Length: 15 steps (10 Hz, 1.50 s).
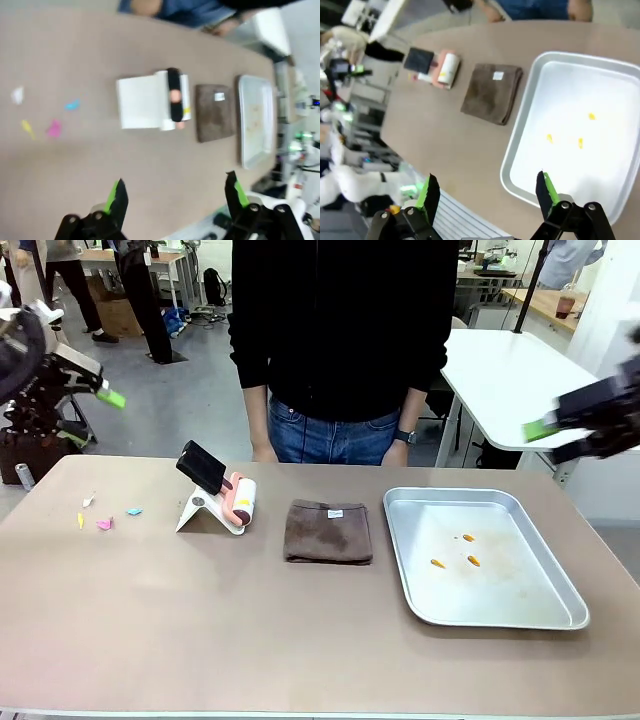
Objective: Clean the surface of the table.
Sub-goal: Hold the Lint Roller with your left hand and the towel with your right hand.
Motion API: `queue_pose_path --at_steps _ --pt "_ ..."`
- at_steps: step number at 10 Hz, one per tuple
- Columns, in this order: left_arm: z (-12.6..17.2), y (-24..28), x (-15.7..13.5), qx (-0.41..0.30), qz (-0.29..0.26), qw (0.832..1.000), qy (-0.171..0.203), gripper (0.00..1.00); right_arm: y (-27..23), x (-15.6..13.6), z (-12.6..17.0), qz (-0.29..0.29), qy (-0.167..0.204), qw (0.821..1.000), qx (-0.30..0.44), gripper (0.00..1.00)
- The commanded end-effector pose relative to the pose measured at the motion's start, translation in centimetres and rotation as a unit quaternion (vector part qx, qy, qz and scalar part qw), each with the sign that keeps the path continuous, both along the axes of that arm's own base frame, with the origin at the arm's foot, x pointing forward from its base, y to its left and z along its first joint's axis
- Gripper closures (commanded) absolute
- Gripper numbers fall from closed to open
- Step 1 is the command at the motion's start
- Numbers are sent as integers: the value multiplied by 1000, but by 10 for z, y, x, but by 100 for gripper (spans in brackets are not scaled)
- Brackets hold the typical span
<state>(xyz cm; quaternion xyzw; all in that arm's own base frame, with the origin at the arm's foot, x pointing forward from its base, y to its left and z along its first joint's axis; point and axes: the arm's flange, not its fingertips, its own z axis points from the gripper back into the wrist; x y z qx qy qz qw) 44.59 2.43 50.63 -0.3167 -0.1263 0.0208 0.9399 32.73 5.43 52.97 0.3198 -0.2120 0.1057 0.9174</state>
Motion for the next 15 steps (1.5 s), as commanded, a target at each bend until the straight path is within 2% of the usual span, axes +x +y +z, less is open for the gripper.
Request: queue_pose_path --at_steps 1,3,4,6,9,10,12,13,14,15 --pt "9 3 17 90 -14 991 98 0 45 31 -16 31 -4 999 -43 0" --pt "6 -7 30 83 -70 990 86 0 102 62 -30 85 10 995 -61 0" --pt "0 -11 40 87 -55 992 74 0 123 72 -39 103 16 992 -68 0" --pt "-17 6 53 63 -52 996 23 0 162 89 -63 132 39 988 -76 0" --pt "-51 15 61 41 -65 997 -15 0 199 114 -97 116 66 988 -75 0" --pt "-56 10 62 -4 -67 997 -43 0 211 122 -107 92 78 990 -77 0" --pt "-67 16 67 -52 -69 993 -79 0 222 126 -125 76 90 989 -91 0" --pt "-54 15 68 8 -53 998 -30 0 214 123 -131 69 77 990 -101 0" --pt "-54 15 68 8 -53 998 -30 0 211 123 -126 98 89 988 -73 0" --pt "-54 15 68 8 -53 998 -30 0 211 123 -126 98 89 988 -73 0"
